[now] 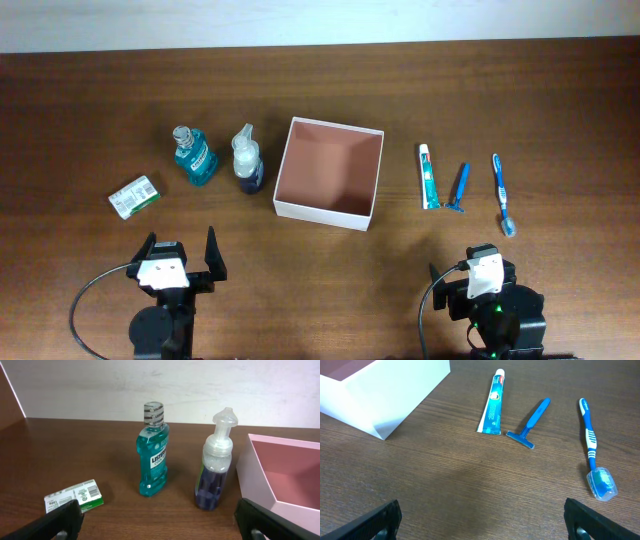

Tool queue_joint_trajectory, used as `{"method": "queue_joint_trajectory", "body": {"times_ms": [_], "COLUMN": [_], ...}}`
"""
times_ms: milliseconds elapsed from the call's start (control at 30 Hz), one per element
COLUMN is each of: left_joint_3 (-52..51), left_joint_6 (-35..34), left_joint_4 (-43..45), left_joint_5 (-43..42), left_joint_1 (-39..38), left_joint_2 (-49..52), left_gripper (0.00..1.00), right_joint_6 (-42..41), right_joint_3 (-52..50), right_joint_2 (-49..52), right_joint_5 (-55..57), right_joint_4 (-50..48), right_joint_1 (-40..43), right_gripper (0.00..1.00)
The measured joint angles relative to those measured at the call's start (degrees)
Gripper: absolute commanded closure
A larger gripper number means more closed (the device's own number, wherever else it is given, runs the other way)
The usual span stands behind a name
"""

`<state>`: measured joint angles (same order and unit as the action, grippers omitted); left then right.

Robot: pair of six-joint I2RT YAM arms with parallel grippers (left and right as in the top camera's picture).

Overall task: Pack container
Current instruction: 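Move the left gripper toward the white-pump foam soap bottle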

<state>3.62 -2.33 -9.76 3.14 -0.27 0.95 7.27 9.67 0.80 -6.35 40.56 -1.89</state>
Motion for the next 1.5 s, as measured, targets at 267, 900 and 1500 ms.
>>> {"method": "queue_joint_trajectory", "body": {"times_ms": [267,900,1500], "left_joint_3": [0.0,0.0,7.74], "left_joint_6": [0.0,0.0,-4.0], "left_joint_4": [0.0,0.0,-8.22], "left_joint_5": [0.0,0.0,-6.78], "left_joint_1": [0.0,0.02,0.0], "left_joint_2": [0.0,0.0,2.38], "left_gripper": [0.01,0.01,0.01], "right_joint_6": [0.02,0.07,0.02], "right_joint_3": [0.0,0.0,0.0], "right_joint_2": [0.0,0.0,0.0], "right_joint_5": [0.0,0.0,0.0], "right_joint_4": [0.0,0.0,-0.07], "right_joint_1": [0.0,0.0,0.0], "right_gripper": [0.01,0.01,0.01]}}
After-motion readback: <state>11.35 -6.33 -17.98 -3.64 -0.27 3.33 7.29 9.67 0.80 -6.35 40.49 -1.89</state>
